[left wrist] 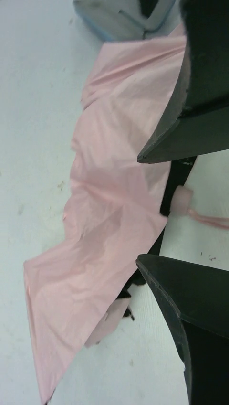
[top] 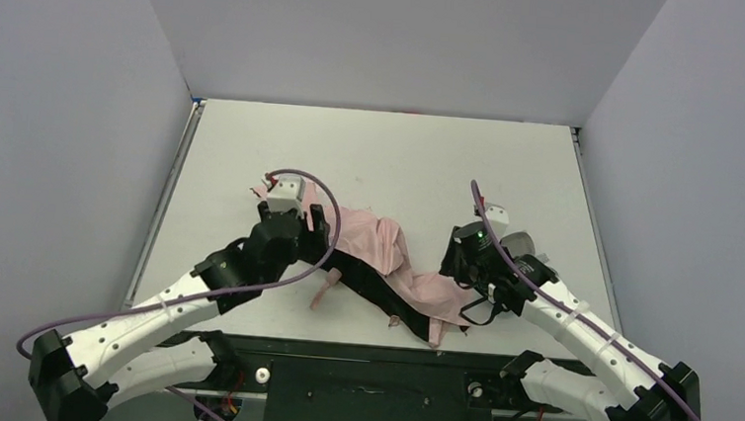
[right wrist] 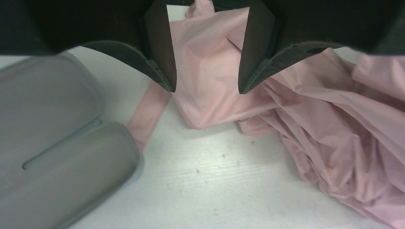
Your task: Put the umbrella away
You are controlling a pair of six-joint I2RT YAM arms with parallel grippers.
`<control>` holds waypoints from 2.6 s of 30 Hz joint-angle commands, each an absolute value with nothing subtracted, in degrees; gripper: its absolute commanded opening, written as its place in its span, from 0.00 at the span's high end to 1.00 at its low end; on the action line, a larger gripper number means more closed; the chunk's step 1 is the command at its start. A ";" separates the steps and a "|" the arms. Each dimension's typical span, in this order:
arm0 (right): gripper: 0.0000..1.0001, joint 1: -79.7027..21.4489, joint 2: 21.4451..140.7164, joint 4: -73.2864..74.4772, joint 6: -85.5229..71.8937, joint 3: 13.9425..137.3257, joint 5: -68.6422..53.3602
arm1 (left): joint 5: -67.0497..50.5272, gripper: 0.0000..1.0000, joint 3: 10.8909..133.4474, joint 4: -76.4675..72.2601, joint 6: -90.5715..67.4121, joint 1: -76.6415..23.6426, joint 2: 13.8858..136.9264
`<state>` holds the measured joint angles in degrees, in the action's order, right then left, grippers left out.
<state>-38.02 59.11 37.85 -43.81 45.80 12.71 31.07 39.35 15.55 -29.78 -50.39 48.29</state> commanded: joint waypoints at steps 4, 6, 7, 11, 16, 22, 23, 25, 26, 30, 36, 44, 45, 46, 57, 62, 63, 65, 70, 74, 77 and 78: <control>0.67 -41.80 55.89 44.96 -49.37 39.53 19.98 | 27.02 0.38 48.91 18.48 -27.98 -34.22 60.59; 0.73 -43.58 56.00 45.14 -50.89 37.69 19.83 | 24.76 0.38 50.98 16.56 -26.68 -27.92 63.57; 0.78 -44.75 56.08 45.34 -51.46 36.49 19.79 | 23.35 0.39 51.68 15.94 -26.39 -26.40 65.99; 0.86 -47.99 56.78 45.47 -56.02 32.85 20.59 | 17.87 0.46 56.28 13.71 -25.23 -18.06 74.97; 0.95 -50.20 58.35 43.06 -58.82 28.95 19.34 | 14.25 0.55 61.74 10.54 -23.94 -13.12 85.84; 0.96 -52.94 63.03 36.23 -60.68 26.81 16.38 | 12.43 0.55 67.73 9.86 -22.95 -10.53 97.64; 0.96 -53.06 64.25 35.65 -60.76 26.76 16.23 | 12.24 0.55 68.85 10.02 -23.05 -10.02 98.87; 0.96 -53.24 66.09 33.90 -60.57 26.75 15.45 | 11.65 0.56 69.77 9.91 -23.25 -9.45 102.28; 0.96 -53.32 66.62 32.84 -60.56 26.84 14.83 | 11.55 0.56 69.95 9.83 -23.40 -9.29 104.10; 0.97 -53.63 69.59 30.98 -60.22 27.57 13.61 | 11.52 0.57 71.51 11.02 -25.16 -8.33 108.70; 0.97 -53.94 71.83 30.96 -59.52 29.89 13.14 | 10.64 0.56 74.62 15.58 -28.80 -7.91 112.76; 0.97 -53.96 76.28 30.32 -58.69 33.84 13.72 | 5.57 0.60 68.07 13.36 -32.48 -10.06 113.20; 0.97 -53.96 76.90 30.17 -58.57 34.87 13.76 | 6.12 0.60 67.83 13.53 -32.77 -10.48 112.70; 0.97 -53.92 78.09 30.07 -58.35 36.03 13.73 | 6.31 0.60 67.10 13.97 -33.04 -11.37 112.38; 0.98 -53.90 88.75 28.85 -57.18 48.59 13.72 | 7.92 0.61 58.84 11.56 -38.99 -22.47 105.71; 0.99 -53.73 93.25 28.69 -56.58 54.12 13.65 | 8.09 0.62 55.69 8.55 -42.03 -27.57 105.02; 0.99 -53.51 94.39 28.72 -56.55 55.65 13.65 | 8.04 0.62 54.81 8.05 -42.87 -28.97 104.98; 0.99 -53.15 96.20 28.69 -56.08 57.98 13.68 | 7.78 0.63 53.65 6.17 -43.83 -31.22 104.87; 1.00 -52.27 99.78 28.83 -54.33 63.40 12.92 | 6.66 0.63 53.62 3.16 -43.02 -36.93 104.76; 1.00 -52.28 100.88 28.83 -53.64 66.28 12.63 | 4.14 0.64 54.14 0.98 -40.69 -39.48 104.37; 1.00 -52.20 101.06 28.67 -53.25 67.35 13.06 | 1.35 0.64 54.26 -1.09 -38.28 -40.56 103.85; 1.00 -52.16 101.22 28.48 -53.08 67.64 13.04 | 0.76 0.64 54.19 -2.01 -37.12 -41.08 103.78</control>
<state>-52.71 101.14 35.42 -53.98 63.16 11.42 11.31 55.59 -1.54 -39.90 -37.39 103.50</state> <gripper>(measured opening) 0.002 0.366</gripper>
